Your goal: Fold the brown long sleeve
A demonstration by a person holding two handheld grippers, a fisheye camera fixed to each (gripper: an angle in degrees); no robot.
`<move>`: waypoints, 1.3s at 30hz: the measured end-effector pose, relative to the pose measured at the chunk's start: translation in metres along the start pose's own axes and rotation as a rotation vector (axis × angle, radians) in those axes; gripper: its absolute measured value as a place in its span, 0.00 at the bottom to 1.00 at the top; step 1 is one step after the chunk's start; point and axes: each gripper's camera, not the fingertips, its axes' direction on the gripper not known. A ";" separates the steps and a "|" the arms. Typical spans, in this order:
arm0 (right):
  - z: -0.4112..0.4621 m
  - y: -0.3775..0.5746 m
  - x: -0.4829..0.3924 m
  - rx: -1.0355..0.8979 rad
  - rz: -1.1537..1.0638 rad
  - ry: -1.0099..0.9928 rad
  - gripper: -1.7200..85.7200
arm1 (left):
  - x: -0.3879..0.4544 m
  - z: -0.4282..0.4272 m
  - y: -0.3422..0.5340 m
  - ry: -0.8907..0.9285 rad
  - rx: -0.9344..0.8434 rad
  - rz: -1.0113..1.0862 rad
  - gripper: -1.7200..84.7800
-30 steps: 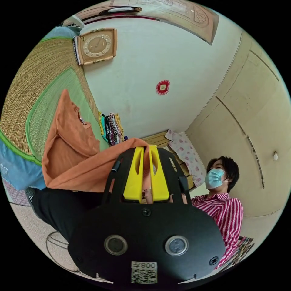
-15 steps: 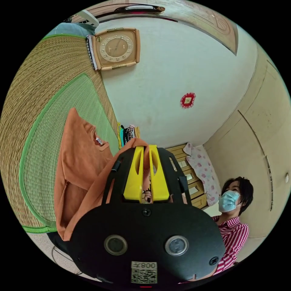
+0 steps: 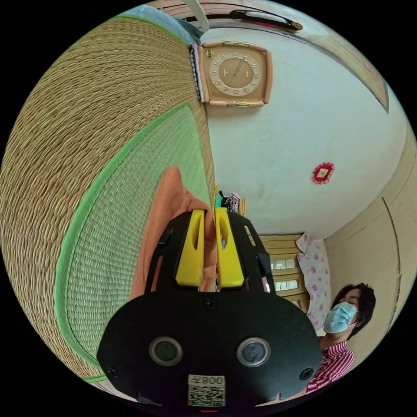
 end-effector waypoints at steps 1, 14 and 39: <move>0.000 -0.003 0.005 -0.001 0.004 -0.002 0.03 | -0.005 0.005 -0.006 -0.020 -0.006 -0.008 0.08; -0.006 0.043 0.016 -0.007 -0.094 0.067 0.02 | -0.024 0.001 -0.017 -0.134 0.044 0.087 0.06; 0.207 0.048 0.053 -0.187 -0.403 0.799 0.12 | -0.060 0.222 0.029 -0.702 -0.313 0.527 0.14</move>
